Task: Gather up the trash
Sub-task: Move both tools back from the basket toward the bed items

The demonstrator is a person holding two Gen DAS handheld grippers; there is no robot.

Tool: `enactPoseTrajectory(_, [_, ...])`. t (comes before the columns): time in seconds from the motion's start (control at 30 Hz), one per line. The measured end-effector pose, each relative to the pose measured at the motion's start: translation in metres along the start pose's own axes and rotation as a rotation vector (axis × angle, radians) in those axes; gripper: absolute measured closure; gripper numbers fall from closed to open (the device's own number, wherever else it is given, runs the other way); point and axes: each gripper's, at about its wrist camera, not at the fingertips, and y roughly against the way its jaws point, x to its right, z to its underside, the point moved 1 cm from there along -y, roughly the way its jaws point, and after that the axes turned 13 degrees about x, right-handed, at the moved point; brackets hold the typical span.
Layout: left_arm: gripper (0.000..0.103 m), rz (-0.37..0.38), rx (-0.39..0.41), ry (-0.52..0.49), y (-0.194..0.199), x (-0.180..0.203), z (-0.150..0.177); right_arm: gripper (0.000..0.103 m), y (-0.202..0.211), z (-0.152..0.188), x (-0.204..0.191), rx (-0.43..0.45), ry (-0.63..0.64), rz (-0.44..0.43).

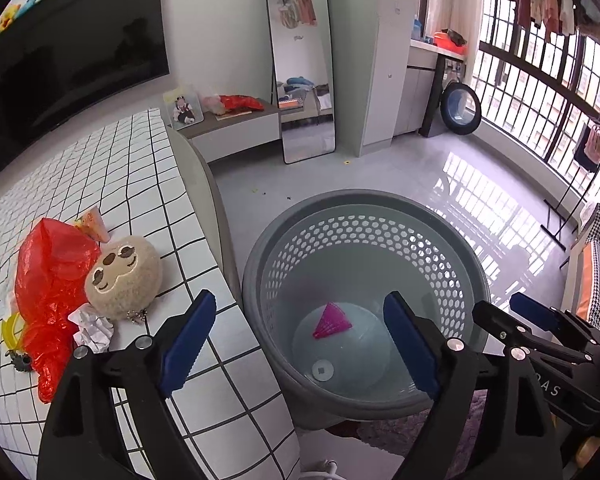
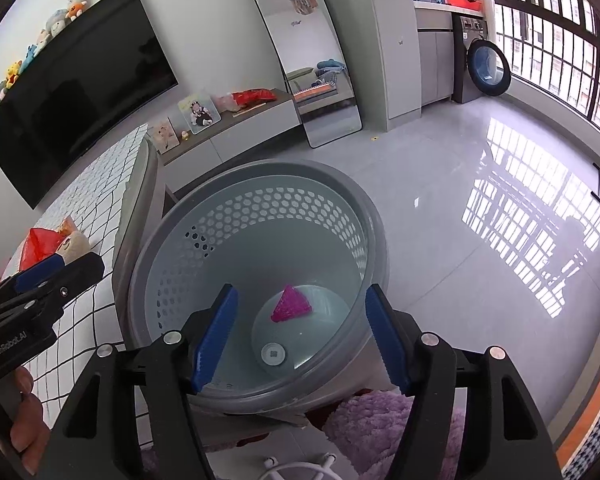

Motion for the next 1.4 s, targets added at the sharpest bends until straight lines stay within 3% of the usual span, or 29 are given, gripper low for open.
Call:
enactPoseTrajectory(0.53, [0.014, -0.037, 0.054, 0.026, 0.040, -0.035, 0.010, 0.036, 0.031, 0.005, -0.029, 0.053, 0.017, -0.023])
enactPoseTrajectory(1.4, [0.013, -0.139, 0.114, 0.118, 0.106, -0.106, 0.050, 0.034, 0.064, 0.040, -0.117, 0.082, 0.127, -0.117])
